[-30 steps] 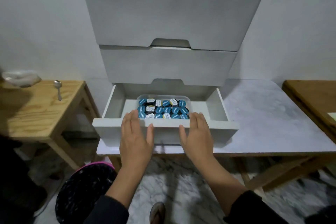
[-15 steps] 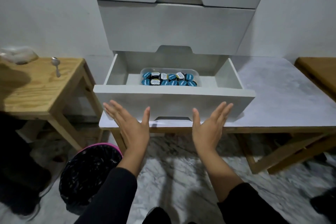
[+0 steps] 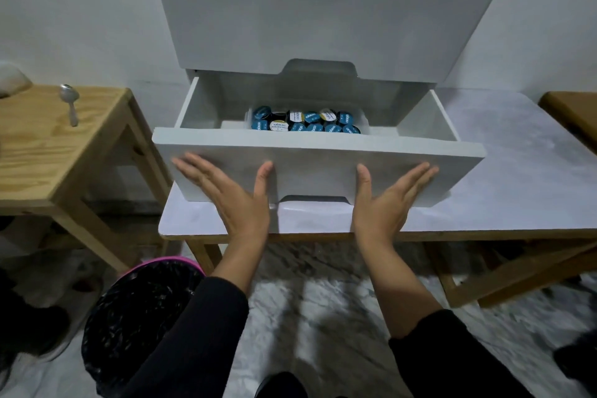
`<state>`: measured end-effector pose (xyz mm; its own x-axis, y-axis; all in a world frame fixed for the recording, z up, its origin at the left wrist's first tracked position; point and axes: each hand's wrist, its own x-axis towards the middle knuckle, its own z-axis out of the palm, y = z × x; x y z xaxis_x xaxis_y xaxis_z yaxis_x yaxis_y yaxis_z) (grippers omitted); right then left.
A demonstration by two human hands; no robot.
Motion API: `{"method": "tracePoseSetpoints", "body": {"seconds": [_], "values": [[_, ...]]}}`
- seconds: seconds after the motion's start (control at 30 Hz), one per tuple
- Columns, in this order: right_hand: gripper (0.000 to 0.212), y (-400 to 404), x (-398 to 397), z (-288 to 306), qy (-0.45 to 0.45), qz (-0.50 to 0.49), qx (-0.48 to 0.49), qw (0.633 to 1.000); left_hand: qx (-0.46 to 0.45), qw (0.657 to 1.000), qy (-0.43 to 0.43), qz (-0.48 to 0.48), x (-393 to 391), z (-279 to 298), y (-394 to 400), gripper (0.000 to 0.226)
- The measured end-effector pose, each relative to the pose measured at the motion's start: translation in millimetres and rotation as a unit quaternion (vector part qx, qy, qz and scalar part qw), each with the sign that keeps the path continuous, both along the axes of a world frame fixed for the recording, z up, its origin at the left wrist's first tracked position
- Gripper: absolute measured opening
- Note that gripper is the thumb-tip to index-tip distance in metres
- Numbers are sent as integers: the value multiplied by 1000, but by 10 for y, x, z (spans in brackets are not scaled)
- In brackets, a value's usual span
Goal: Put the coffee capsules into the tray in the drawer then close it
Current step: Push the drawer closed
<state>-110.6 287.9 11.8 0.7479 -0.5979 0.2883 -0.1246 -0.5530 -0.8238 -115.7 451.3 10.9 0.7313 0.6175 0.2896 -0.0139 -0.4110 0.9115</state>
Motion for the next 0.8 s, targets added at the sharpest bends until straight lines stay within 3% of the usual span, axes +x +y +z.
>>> {"method": "tracePoseSetpoints", "body": {"seconds": [0.8], "values": [[97, 45, 1426, 130, -15, 18, -8, 1000, 15, 1000, -7, -6, 1412, 105, 94, 115]]}}
